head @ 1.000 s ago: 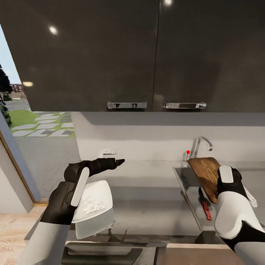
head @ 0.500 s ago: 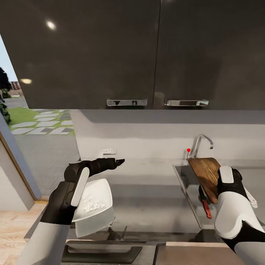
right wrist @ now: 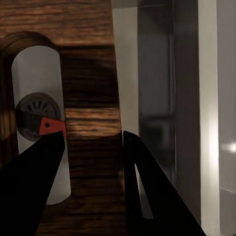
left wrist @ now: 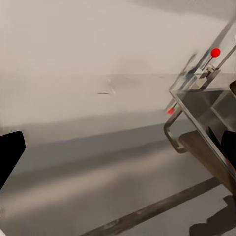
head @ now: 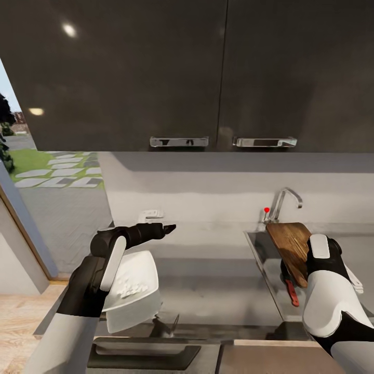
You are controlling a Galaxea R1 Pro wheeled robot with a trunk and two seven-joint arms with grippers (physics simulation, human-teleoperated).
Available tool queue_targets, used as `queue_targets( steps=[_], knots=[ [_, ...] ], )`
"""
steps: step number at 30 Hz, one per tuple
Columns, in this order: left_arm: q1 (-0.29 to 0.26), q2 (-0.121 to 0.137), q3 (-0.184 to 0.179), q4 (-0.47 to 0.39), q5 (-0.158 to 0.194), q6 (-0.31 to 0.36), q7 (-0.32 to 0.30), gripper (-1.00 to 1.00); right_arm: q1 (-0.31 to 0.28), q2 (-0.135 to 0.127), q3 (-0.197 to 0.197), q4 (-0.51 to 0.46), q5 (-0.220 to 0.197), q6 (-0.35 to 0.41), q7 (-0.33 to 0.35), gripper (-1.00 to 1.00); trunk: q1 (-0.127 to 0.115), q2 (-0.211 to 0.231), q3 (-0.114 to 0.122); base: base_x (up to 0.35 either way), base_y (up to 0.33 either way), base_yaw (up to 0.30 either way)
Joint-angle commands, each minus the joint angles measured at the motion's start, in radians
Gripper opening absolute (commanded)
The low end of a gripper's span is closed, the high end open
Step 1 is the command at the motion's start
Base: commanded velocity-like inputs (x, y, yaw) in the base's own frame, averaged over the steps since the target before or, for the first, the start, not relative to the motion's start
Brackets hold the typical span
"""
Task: In the kitchen, take the Vidalia onion out of the sink, dice it on the chopping board with the paring knife, put the diced onion into the bowl on the countertop, then place both the paring knife and the chopping board into the sink.
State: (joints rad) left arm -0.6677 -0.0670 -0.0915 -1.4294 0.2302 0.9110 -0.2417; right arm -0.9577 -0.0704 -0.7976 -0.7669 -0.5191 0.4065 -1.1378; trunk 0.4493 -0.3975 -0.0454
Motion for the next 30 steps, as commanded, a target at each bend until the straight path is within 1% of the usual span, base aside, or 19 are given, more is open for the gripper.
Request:
queue_targets(
  steps=[1, 6, 12, 30],
  knots=[
    [-0.001, 0.0, 0.001, 0.0, -0.002, 0.005, -0.004, 1.0, -0.001, 0.0, 0.0, -0.001, -0.002, 0.009, -0.004, -1.0, 0.001, -0.002, -0.003, 0.028, 0.0, 0.0],
    [-0.001, 0.0, 0.001, -0.002, -0.002, 0.005, -0.004, 1.0, -0.001, 0.0, -0.001, -0.002, -0.002, 0.011, -0.004, -1.0, 0.001, -0.002, -0.003, 0.152, 0.07, 0.0],
    [-0.001, 0.001, 0.001, -0.002, -0.002, 0.005, -0.004, 1.0, -0.001, 0.0, -0.001, -0.002, -0.002, 0.011, -0.004, -1.0, 0.001, -0.002, -0.005, 0.034, 0.015, 0.0],
    [-0.001, 0.001, 0.001, -0.002, -0.002, 0.005, -0.004, 1.0, -0.001, 0.0, -0.002, -0.002, -0.002, 0.009, -0.004, -1.0, 0.001, -0.002, -0.029, 0.001, 0.0, 0.0]
  ],
)
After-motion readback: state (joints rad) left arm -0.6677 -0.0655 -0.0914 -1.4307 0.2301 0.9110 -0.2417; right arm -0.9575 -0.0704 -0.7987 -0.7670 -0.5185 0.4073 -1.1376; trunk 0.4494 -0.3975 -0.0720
